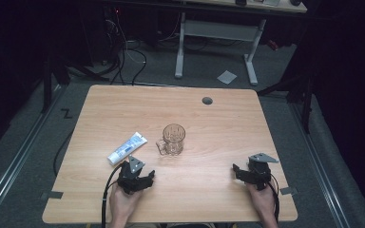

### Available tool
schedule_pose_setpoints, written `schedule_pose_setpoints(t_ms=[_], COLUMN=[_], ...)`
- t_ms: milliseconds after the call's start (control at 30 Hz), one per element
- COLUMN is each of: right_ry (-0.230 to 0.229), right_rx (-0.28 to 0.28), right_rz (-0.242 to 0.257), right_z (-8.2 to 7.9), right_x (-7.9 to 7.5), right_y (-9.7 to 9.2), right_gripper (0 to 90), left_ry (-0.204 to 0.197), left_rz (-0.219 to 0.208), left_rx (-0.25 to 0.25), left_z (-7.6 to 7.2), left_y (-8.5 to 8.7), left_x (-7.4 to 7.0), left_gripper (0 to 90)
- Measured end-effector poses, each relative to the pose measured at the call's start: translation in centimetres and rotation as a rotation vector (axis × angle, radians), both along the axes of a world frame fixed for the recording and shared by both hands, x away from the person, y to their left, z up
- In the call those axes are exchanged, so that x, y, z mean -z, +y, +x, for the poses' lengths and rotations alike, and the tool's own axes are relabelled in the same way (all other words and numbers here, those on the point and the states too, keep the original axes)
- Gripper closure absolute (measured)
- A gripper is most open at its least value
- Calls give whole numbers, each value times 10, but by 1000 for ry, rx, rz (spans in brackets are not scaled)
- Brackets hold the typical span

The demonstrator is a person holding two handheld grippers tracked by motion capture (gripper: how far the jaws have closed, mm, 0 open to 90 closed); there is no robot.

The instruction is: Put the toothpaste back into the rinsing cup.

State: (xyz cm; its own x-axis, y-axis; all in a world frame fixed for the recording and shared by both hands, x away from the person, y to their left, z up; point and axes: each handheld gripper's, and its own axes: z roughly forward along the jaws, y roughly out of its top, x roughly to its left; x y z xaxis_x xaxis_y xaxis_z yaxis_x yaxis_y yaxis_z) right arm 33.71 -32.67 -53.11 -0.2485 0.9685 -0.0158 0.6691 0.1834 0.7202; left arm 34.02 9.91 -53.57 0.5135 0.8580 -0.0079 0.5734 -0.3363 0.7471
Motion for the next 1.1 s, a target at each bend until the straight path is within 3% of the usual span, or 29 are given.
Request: schedule_pose_setpoints(t_ms=[1100], right_ry=[0], right_rx=[-1], right_rz=[0], right_z=[0], right_x=[0], right_y=[0], right_gripper=[252], left_ry=[6], left_rz=[-5], left_rx=[8], left_z=[0], left_y=[0], left_x=[0], left_gripper=[277])
